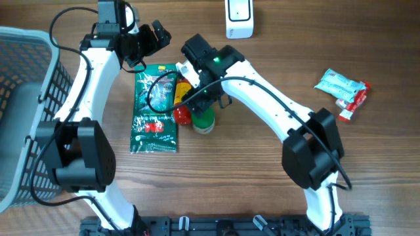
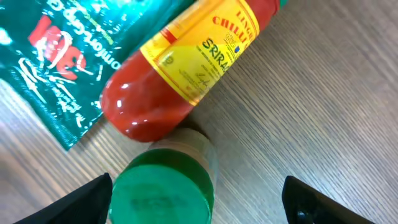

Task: Scan the item barcode
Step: 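Grasp the green-lidded jar with the right gripper and lift it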

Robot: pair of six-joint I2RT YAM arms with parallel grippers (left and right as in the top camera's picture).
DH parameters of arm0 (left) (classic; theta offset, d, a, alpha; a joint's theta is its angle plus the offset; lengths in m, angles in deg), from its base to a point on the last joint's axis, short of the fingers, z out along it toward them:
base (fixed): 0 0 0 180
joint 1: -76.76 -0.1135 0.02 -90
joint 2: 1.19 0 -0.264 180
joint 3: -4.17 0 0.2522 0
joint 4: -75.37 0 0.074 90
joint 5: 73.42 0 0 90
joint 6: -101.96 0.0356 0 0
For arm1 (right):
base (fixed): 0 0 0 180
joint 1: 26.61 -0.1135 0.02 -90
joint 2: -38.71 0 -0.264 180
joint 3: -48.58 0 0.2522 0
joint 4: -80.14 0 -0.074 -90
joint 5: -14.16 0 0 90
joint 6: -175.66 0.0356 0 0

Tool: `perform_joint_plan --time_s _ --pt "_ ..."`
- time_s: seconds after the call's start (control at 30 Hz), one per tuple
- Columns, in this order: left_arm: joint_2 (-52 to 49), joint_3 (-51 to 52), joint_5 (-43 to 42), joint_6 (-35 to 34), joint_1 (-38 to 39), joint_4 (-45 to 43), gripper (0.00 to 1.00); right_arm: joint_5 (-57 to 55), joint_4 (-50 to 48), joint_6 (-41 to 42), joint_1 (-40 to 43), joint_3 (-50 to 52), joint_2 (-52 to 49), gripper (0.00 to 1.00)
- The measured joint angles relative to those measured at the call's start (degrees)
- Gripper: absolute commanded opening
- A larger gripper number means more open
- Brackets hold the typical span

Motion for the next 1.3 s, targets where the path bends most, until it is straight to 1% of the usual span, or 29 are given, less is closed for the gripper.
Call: perform_joint_plan --time_s 0.1,0.23,0.4,0.63,0.67,0.77,0.8,0.87,1.03,1.1,1.2,1.3 --pt "0.0 0.0 0.0 0.0 0.0 0.0 1.0 0.0 1.5 0.2 -0.2 0.0 1.1 0.9" --pt "0.0 0.0 0.0 0.0 0.0 0.0 1.0 0.1 1.1 0.2 -0.4 0.3 1.2 1.0" --pt "0.0 0.0 0.0 0.0 0.0 0.0 1.0 4.4 -1.7 0.8 -0.6 4.7 1.3 1.0" --pt "0.0 0.0 0.0 0.0 0.0 0.0 1.0 5.1 -4.6 3.6 -1.2 9.4 1.3 0.99" --pt "0.0 0.0 0.0 0.0 0.0 0.0 1.0 5.0 -4.7 3.9 -1.3 10.4 1.3 0.98" --pt "0.0 0.0 0.0 0.0 0.0 0.0 1.0 4.8 -6.2 4.2 -1.3 11.5 1.3 0.88" --pt "0.0 0.0 0.0 0.0 0.0 0.0 1.0 4.7 -7.0 4.5 -1.4 12.2 1.3 0.87" --pt "0.0 0.0 0.0 0.0 0.0 0.0 1.0 3.9 -8.7 4.7 -1.3 14.2 1.3 0.81" --pt "0.0 0.0 0.0 0.0 0.0 0.0 1.0 0.5 -10.6 5.4 -1.3 14.7 1.3 0.67" --pt "0.0 0.0 0.0 0.0 0.0 0.0 1.0 0.3 -11.1 6.4 -1.0 14.6 1.3 0.64" --pt "0.0 0.0 0.0 0.0 0.0 0.0 1.0 -0.3 -12.1 8.4 0.4 14.1 1.4 0.64" --pt "0.0 0.0 0.0 0.0 0.0 0.0 1.0 1.6 -13.2 9.8 3.9 14.1 4.1 0.59"
